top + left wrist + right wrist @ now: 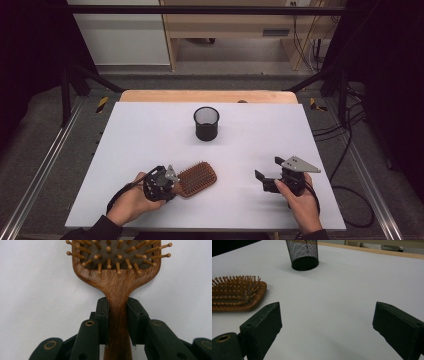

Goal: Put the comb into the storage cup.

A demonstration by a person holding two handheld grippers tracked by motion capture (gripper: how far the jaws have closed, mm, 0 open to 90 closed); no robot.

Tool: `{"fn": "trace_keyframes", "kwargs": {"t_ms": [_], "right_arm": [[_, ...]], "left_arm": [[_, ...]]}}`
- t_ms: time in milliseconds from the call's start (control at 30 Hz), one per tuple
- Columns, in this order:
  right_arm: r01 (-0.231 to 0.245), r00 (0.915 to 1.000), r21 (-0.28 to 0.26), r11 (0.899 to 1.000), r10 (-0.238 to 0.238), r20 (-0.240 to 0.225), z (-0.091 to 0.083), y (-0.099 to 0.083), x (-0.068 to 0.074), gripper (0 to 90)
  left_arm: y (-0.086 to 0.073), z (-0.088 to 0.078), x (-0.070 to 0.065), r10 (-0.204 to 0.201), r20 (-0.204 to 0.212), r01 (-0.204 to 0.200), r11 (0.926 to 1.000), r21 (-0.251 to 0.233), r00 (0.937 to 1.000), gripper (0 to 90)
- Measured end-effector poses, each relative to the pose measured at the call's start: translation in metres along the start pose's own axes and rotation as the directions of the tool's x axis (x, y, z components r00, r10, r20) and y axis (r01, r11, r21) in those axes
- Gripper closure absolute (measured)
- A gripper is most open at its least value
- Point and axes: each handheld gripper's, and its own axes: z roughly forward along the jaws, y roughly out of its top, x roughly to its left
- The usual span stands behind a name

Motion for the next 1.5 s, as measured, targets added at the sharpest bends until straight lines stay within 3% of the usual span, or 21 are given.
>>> {"fn": "trace_keyframes", "kwargs": {"t_ms": [200, 300, 433, 533, 633, 767, 1000, 1267, 1300, 1367, 1433, 1500], "right_arm": [[0.000, 1.0000, -0.003, 1.000, 0.000, -0.002, -0.001, 0.000, 0.000, 8.6], [0.001, 1.0000, -0.004, 1.000, -0.001, -0.003, -0.001, 0.001, 0.001, 8.6], [0.001, 1.0000, -0.009, 1.000, -0.001, -0.006, -0.001, 0.001, 0.002, 8.4], [-0.002, 1.0000, -0.008, 1.000, 0.002, -0.007, 0.000, 0.001, 0.004, 8.0], [-0.015, 0.9997, -0.012, 1.000, 0.015, -0.020, 0.001, 0.002, 0.007, 7.6], [-0.017, 0.9989, -0.019, 1.000, 0.016, -0.045, 0.004, 0.004, 0.014, 6.9], [-0.011, 0.9966, -0.017, 1.000, 0.010, -0.082, 0.009, 0.006, 0.026, 6.3], [-0.064, 0.9838, -0.030, 0.997, 0.059, -0.169, 0.018, 0.010, 0.042, 5.7], [-0.075, 0.9814, -0.032, 0.997, 0.068, -0.180, 0.019, 0.010, 0.044, 5.6], [-0.102, 0.9730, -0.034, 0.994, 0.092, -0.212, 0.021, 0.011, 0.048, 5.5], [-0.130, 0.9570, -0.042, 0.991, 0.114, -0.266, 0.023, 0.013, 0.055, 4.3], [-0.130, 0.9536, -0.045, 0.991, 0.112, -0.279, 0.024, 0.014, 0.058, 4.1]], "left_arm": [[-0.003, -0.001, 0.002, -0.002, 0.001, 0.002, 0.9990, -0.044, 1.0000, 72.6], [-0.002, -0.003, 0.002, -0.009, -0.004, 0.008, 0.9957, -0.092, 1.0000, 72.6], [0.000, -0.006, 0.002, -0.019, -0.010, 0.017, 0.9827, -0.184, 0.9998, 72.6], [0.005, -0.008, -0.001, -0.036, -0.016, 0.030, 0.9634, -0.266, 0.9992, 72.6], [0.012, -0.007, -0.003, -0.034, -0.045, 0.018, 0.9512, -0.308, 0.9984, 72.6], [0.021, -0.001, -0.003, -0.046, -0.054, 0.023, 0.9317, -0.363, 0.9975, 72.7], [0.025, 0.005, -0.008, -0.055, -0.077, 0.019, 0.9143, -0.405, 0.9955, 72.7], [0.026, 0.003, -0.015, -0.060, -0.106, 0.006, 0.8925, -0.451, 0.9926, 72.7], [0.026, 0.001, -0.016, -0.057, -0.111, -0.001, 0.8870, -0.462, 0.9922, 72.7], [0.025, -0.002, -0.019, -0.054, -0.124, -0.015, 0.8676, -0.497, 0.9908, 72.7], [0.025, -0.005, -0.023, -0.042, -0.139, -0.039, 0.8477, -0.529, 0.9894, 72.7], [0.027, -0.006, -0.027, -0.044, -0.145, -0.042, 0.8392, -0.542, 0.9884, 72.7]]}}
